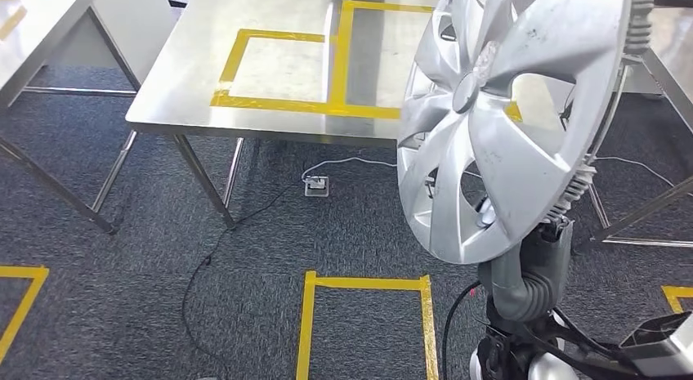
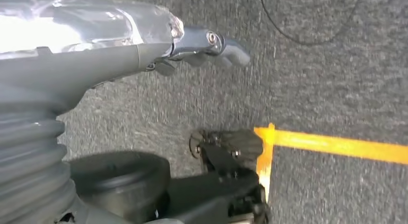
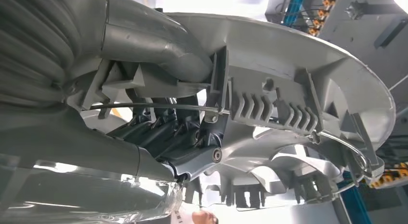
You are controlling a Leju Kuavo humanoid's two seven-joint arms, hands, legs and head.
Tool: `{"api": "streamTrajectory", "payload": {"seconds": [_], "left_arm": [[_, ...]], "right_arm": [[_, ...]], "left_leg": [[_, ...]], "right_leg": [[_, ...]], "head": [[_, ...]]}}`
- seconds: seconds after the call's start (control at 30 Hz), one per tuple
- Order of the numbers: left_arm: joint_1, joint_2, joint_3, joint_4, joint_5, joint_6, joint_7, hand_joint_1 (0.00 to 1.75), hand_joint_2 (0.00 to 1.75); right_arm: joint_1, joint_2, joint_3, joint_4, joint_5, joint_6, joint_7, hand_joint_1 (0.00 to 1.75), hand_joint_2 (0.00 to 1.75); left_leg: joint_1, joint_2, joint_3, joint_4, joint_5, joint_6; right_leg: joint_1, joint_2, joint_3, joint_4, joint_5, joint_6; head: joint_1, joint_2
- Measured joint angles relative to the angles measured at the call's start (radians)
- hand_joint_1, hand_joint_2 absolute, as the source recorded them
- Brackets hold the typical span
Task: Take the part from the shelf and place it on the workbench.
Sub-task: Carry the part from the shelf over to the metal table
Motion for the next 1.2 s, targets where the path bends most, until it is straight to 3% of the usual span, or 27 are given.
{"api": "streamTrajectory", "payload": {"seconds": [0.07, 0.17, 0.2, 0.23, 0.3, 0.37, 0.43, 0.5, 0.57, 0.67, 0.7, 0.77, 0.83, 0.87, 0.9, 1.03, 1.1, 1.17, 1.2], "left_arm": [[-0.001, 0.004, 0.000, 0.000, -0.003, 0.003, 0.001, 0.00, 1.75], [-0.003, 0.009, 0.000, 0.000, -0.010, 0.006, 0.009, 0.00, 1.75], [-0.002, 0.012, 0.000, 0.000, -0.012, 0.006, 0.013, 0.00, 1.75], [-0.002, 0.015, 0.000, 0.000, -0.014, 0.007, 0.019, 0.00, 1.75], [-0.003, 0.020, 0.000, 0.000, -0.018, 0.007, 0.033, 0.00, 1.75], [-0.005, 0.024, 0.000, -0.001, -0.019, 0.007, 0.046, 0.00, 1.75], [-0.007, 0.024, 0.000, -0.002, -0.019, 0.007, 0.054, 0.00, 1.75], [-0.008, 0.025, 0.000, -0.005, -0.019, 0.006, 0.058, 0.00, 1.75], [-0.008, 0.026, 0.000, -0.007, -0.019, 0.005, 0.059, 0.00, 1.75], [-0.006, 0.026, 0.000, -0.008, -0.022, 0.002, 0.049, 0.00, 1.75], [-0.005, 0.026, -0.001, -0.008, -0.024, 0.000, 0.042, 0.00, 1.75], [-0.003, 0.025, -0.001, -0.008, -0.030, -0.002, 0.028, 0.00, 1.75], [-0.002, 0.023, -0.001, -0.008, -0.035, -0.002, 0.021, 0.00, 1.75], [-0.003, 0.022, -0.001, -0.009, -0.036, -0.002, 0.019, 0.00, 1.75], [-0.003, 0.020, -0.001, -0.009, -0.038, -0.003, 0.019, 0.00, 1.75], [-0.002, 0.018, -0.001, -0.008, -0.040, -0.006, 0.030, 0.00, 1.75], [-0.003, 0.017, -0.001, -0.008, -0.041, -0.008, 0.035, 0.00, 1.75], [-0.003, 0.016, -0.001, -0.008, -0.042, -0.011, 0.039, 0.00, 1.75], [-0.002, 0.016, -0.001, -0.008, -0.042, -0.011, 0.042, 0.00, 1.75]], "right_arm": [[0.002, 0.001, -0.003, 0.000, -0.001, 0.000, -0.001, 1.75, 1.75], [0.007, 0.003, -0.004, 0.000, -0.008, 0.000, -0.006, 1.75, 1.75], [0.010, 0.003, -0.004, 0.001, -0.012, 0.000, -0.010, 1.75, 1.75], [0.014, 0.004, -0.004, 0.003, -0.017, 0.000, -0.016, 1.75, 1.75], [0.022, 0.005, -0.004, 0.006, -0.028, 0.001, -0.028, 1.75, 1.75], [0.030, 0.006, -0.006, 0.009, -0.038, 0.003, -0.038, 1.75, 1.75], [0.035, 0.008, -0.008, 0.011, -0.040, 0.006, -0.044, 1.75, 1.75], [0.037, 0.008, -0.013, 0.010, -0.038, 0.010, -0.045, 1.75, 1.75], [0.038, 0.009, -0.018, 0.008, -0.032, 0.011, -0.046, 1.75, 1.75], [0.038, 0.010, -0.021, 0.007, -0.023, 0.012, -0.046, 1.75, 1.75], [0.039, 0.010, -0.021, 0.007, -0.020, 0.011, -0.045, 1.75, 1.75], [0.040, 0.012, -0.022, 0.008, -0.018, 0.012, -0.043, 1.75, 1.75], [0.042, 0.013, -0.022, 0.008, -0.018, 0.012, -0.042, 1.75, 1.75], [0.043, 0.013, -0.022, 0.008, -0.018, 0.012, -0.041, 1.75, 1.75], [0.044, 0.014, -0.022, 0.008, -0.017, 0.012, -0.041, 1.75, 1.75], [0.050, 0.014, -0.029, 0.006, -0.017, 0.013, -0.041, 1.75, 1.75], [0.054, 0.014, -0.031, 0.004, -0.018, 0.014, -0.041, 1.75, 1.75], [0.057, 0.014, -0.034, 0.003, -0.018, 0.016, -0.041, 1.75, 1.75], [0.059, 0.015, -0.035, 0.003, -0.018, 0.017, -0.041, 1.75, 1.75]], "left_leg": [[0.002, 0.000, 0.012, -0.003, -0.007, 0.014], [-0.004, 0.002, 0.029, -0.003, -0.022, 0.027], [-0.007, 0.002, 0.035, -0.003, -0.027, 0.029], [-0.010, 0.001, 0.044, -0.003, -0.034, 0.030], [-0.016, -0.002, 0.065, -0.004, -0.047, 0.030], [-0.021, -0.005, 0.079, -0.007, -0.058, 0.027], [-0.019, -0.005, 0.081, -0.012, -0.062, 0.019], [-0.018, -0.004, 0.084, -0.021, -0.064, 0.010], [-0.018, -0.006, 0.075, 0.003, -0.081, -0.001], [-0.009, -0.010, -0.024, 0.168, -0.139, -0.018], [-0.006, -0.010, -0.058, 0.212, -0.141, -0.023], [0.000, -0.008, -0.080, 0.202, -0.088, -0.031], [0.004, -0.003, -0.043, 0.092, -0.001, -0.037], [0.005, -0.001, -0.022, 0.042, 0.019, -0.035], [0.004, 0.001, -0.008, 0.011, 0.025, -0.030], [0.001, -0.002, 0.005, -0.004, 0.001, 0.000], [0.003, -0.003, 0.017, -0.006, -0.008, 0.013], [0.002, -0.003, 0.029, -0.006, -0.019, 0.021], [0.001, -0.003, 0.036, -0.006, -0.026, 0.022]], "right_leg": [[-0.001, 0.000, -0.023, 0.057, -0.031, 0.006], [0.000, 0.000, -0.133, 0.253, -0.095, 0.009], [0.000, 0.000, -0.163, 0.293, -0.095, 0.006], [0.002, 0.000, -0.178, 0.300, -0.074, 0.000], [0.010, 0.001, -0.158, 0.206, 0.016, -0.020], [0.021, 0.002, -0.121, 0.102, 0.075, -0.047], [0.028, 0.001, -0.101, 0.061, 0.072, -0.064], [0.027, -0.001, -0.086, 0.027, 0.067, -0.068], [0.019, -0.003, -0.060, -0.009, 0.068, -0.064], [0.014, -0.005, -0.034, -0.027, 0.062, -0.060], [0.013, -0.004, -0.027, -0.026, 0.055, -0.058], [0.010, -0.002, -0.009, -0.024, 0.039, -0.051], [0.008, 0.000, 0.012, -0.019, 0.018, -0.039], [0.008, 0.001, 0.017, -0.014, 0.008, -0.032], [0.008, 0.002, 0.019, -0.010, 0.001, -0.025], [0.007, 0.003, 0.018, 0.001, -0.017, -0.009], [0.006, 0.002, -0.017, 0.076, -0.052, -0.001], [0.006, 0.002, -0.099, 0.220, -0.100, 0.004], [0.006, 0.002, -0.139, 0.278, -0.110, 0.004]], "head": [[0.005, 0.000], [0.020, 0.000], [0.025, 0.000], [0.030, 0.000], [0.040, 0.000], [0.040, 0.000], [0.039, 0.000], [0.044, 0.000], [0.039, 0.000], [0.026, 0.000], [0.024, 0.000], [0.020, 0.000], [0.012, 0.000], [0.007, 0.000], [0.003, 0.000], [0.005, 0.000], [0.011, 0.000], [0.020, 0.000], [0.025, 0.000]]}}
